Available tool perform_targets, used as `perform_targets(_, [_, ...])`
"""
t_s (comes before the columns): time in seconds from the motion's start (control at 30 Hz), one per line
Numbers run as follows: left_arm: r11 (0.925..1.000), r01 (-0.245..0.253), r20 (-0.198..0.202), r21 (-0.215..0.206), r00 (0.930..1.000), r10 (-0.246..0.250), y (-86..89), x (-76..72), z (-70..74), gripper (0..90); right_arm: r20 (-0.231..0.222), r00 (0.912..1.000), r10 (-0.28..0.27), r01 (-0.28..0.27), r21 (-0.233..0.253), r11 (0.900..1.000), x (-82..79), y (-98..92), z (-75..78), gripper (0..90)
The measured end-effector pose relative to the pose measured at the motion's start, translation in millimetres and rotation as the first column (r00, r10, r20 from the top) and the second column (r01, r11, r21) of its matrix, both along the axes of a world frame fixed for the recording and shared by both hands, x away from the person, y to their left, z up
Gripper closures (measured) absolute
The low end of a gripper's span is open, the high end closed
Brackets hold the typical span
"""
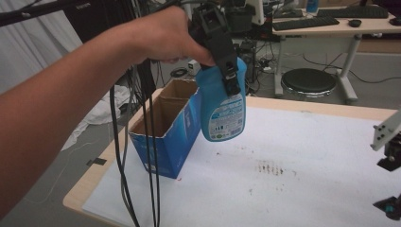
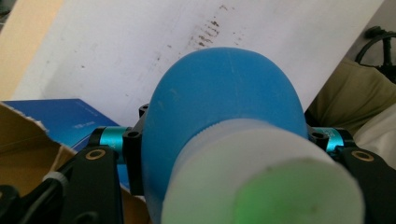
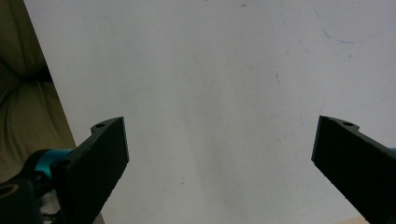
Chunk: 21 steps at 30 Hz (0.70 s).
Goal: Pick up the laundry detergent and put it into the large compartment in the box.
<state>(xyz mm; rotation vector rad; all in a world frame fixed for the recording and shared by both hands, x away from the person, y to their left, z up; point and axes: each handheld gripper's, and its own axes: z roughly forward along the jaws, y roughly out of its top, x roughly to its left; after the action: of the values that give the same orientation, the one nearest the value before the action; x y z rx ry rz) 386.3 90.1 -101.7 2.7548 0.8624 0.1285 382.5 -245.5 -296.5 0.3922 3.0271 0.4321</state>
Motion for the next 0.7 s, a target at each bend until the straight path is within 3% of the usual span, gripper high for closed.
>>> perform_targets(0.17, [0.9994, 0.033, 0.009, -0.004, 0.9994, -0.033, 12.0, -3.7, 20.0, 38.3, -0.002, 1.0, -0.006, 0.006, -0.003, 1.0, 0.3, 0.1, -0.2, 2.9])
perform_targets(0.37, [0.9973, 0.074, -0.005, -0.002, 0.9973, -0.074, 28.5, -6.3, 28.3, 38.2, -0.007, 0.9999, -0.008, 0.008, -0.004, 1.0, 1.3, -0.8, 0.1, 2.9])
perform_targets(0.57, [0.9982, 0.059, -0.017, 0.01, 0.9981, -0.059, 50.6, -7.3, 34.6, 38.2, -0.001, 0.9998, -0.018, 0.018, 0.012, 1.0, 1.0, -1.7, 2.5, 2.9])
perform_targets(0.7, [0.9991, 0.041, -0.017, -0.006, 0.999, -0.041, 68.3, -5.6, 38.9, 38.2, 0.001, 0.9997, -0.023, 0.023, 0.008, 1.0, 0.8, -2.2, 3.8, 2.9])
